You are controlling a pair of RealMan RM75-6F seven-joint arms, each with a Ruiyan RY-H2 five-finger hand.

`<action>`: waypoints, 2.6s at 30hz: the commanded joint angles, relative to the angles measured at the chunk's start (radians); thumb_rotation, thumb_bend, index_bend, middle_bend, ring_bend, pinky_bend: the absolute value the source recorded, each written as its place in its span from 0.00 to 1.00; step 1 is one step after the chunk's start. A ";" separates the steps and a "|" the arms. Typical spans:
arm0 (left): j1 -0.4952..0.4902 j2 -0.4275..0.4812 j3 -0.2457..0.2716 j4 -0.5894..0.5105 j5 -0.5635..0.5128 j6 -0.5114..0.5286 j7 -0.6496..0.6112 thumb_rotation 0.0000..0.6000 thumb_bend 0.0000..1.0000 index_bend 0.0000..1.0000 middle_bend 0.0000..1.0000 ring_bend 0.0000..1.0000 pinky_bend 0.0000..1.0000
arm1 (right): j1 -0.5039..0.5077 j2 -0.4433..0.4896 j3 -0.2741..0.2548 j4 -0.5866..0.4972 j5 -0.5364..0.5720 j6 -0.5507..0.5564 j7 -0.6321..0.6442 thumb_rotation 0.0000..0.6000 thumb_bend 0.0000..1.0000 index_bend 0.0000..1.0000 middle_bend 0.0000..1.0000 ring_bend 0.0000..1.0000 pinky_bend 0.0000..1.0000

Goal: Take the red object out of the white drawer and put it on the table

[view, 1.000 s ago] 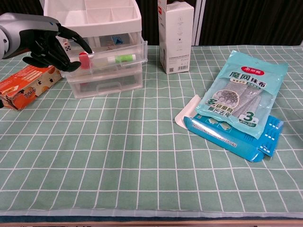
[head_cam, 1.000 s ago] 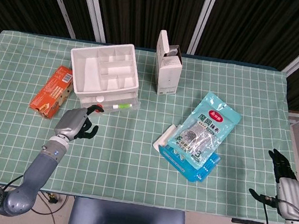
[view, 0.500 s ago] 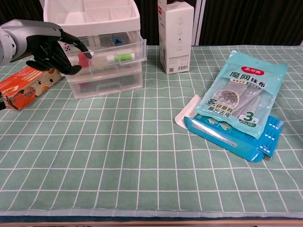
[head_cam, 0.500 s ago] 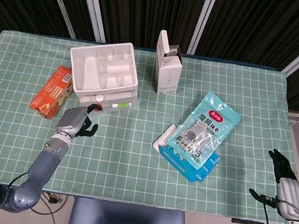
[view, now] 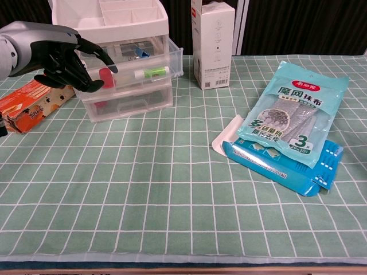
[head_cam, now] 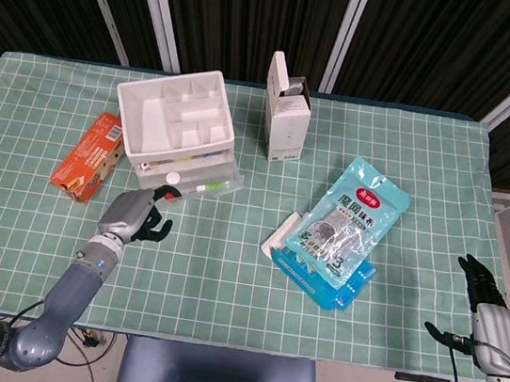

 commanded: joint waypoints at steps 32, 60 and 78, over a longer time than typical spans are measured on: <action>-0.236 0.256 0.019 0.045 -0.042 -0.177 0.371 1.00 0.15 0.34 1.00 1.00 1.00 | 0.000 0.000 0.000 0.001 0.004 -0.004 0.002 1.00 0.04 0.00 0.00 0.00 0.22; -0.481 0.239 0.241 0.289 -0.027 -0.488 0.371 1.00 0.14 0.42 1.00 1.00 1.00 | 0.001 0.003 0.005 -0.007 0.024 -0.017 0.005 1.00 0.04 0.00 0.00 0.00 0.22; -0.563 0.217 0.328 0.293 -0.107 -0.465 0.356 1.00 0.14 0.44 1.00 1.00 1.00 | 0.001 0.002 0.007 -0.005 0.023 -0.016 0.009 1.00 0.04 0.00 0.00 0.00 0.22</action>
